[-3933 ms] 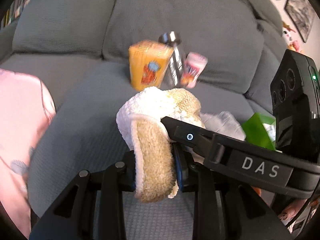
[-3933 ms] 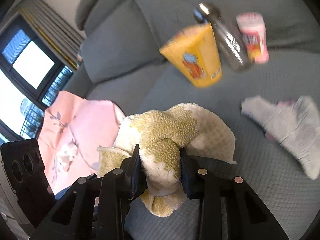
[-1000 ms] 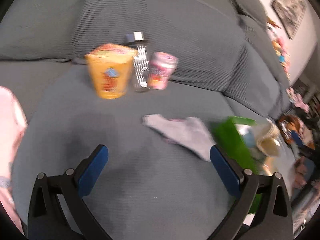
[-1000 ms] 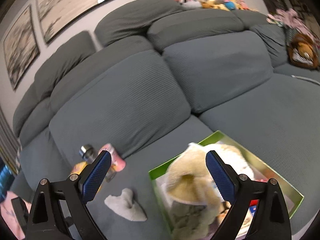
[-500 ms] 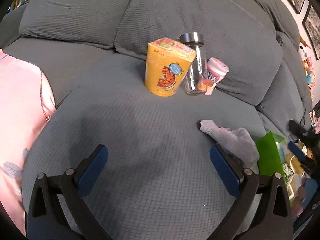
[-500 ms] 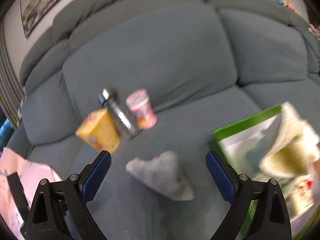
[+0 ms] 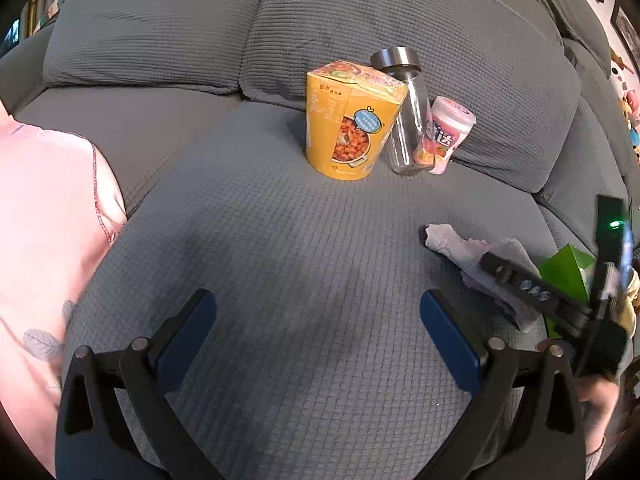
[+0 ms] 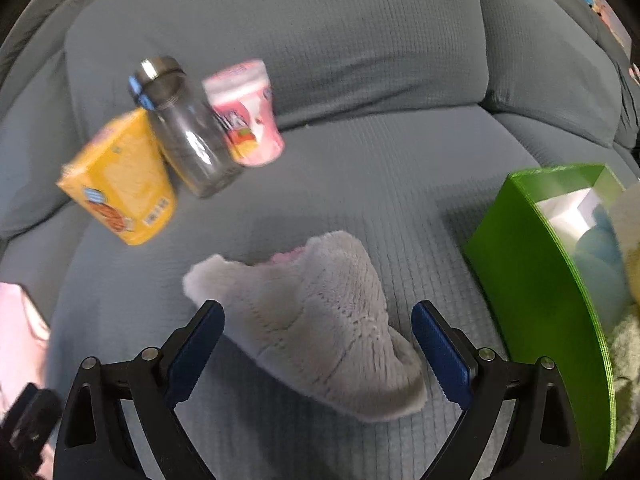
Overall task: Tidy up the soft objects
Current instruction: 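Move the right gripper to the grey knit towel on the sofa, then grasp the grey knit towel with the right gripper, then grasp the grey towel with the left gripper while the right gripper holds it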
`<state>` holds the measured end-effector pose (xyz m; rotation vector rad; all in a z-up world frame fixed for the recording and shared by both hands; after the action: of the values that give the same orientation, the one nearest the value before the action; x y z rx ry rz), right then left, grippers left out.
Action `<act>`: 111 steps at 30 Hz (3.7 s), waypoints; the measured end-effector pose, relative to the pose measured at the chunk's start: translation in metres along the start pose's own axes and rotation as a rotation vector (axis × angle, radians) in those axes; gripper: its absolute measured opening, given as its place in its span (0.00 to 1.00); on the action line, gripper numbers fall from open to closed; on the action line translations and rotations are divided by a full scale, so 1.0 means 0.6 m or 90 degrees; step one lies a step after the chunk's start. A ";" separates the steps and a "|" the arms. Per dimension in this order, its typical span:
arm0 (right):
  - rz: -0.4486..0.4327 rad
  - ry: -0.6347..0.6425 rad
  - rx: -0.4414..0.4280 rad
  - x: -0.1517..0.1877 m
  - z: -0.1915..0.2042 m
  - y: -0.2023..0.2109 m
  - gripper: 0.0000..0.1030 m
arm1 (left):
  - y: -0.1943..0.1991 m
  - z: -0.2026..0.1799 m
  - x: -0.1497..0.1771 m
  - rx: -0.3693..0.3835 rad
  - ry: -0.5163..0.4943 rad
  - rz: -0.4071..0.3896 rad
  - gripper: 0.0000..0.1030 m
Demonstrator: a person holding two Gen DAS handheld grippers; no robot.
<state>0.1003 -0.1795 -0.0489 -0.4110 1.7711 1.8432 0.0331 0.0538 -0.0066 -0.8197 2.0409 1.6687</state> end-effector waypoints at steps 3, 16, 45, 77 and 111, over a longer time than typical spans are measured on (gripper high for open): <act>0.015 0.006 0.007 0.007 0.002 -0.017 0.73 | -0.002 0.004 0.001 -0.003 0.010 0.002 0.98; 0.041 0.163 -0.229 0.055 0.122 0.058 0.31 | 0.010 0.026 -0.009 0.010 0.050 -0.004 0.98; 0.129 0.014 -0.257 0.081 0.077 0.073 0.85 | -0.034 -0.042 0.044 0.110 0.011 0.115 0.95; 0.183 -0.060 -0.291 0.109 0.064 0.017 0.80 | -0.082 -0.091 0.070 0.160 0.003 0.161 0.99; 0.088 0.009 -0.196 0.058 0.052 0.104 0.68 | -0.024 -0.122 0.069 0.215 -0.047 0.126 0.74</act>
<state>0.0410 -0.1419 -0.0150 -0.4260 1.5594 2.2255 0.0163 -0.0274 -0.0269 -0.4502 2.3246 1.3661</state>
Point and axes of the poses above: each gripper's, at about its wrist camera, not at the fingertips, and y roughly against the way its jaws point, z to its left, x to its underside, the point moved 9 cm from there along -y, roughly the way its jaws point, and after that the axes turned 3 degrees about -y, right-handed, at the moved point
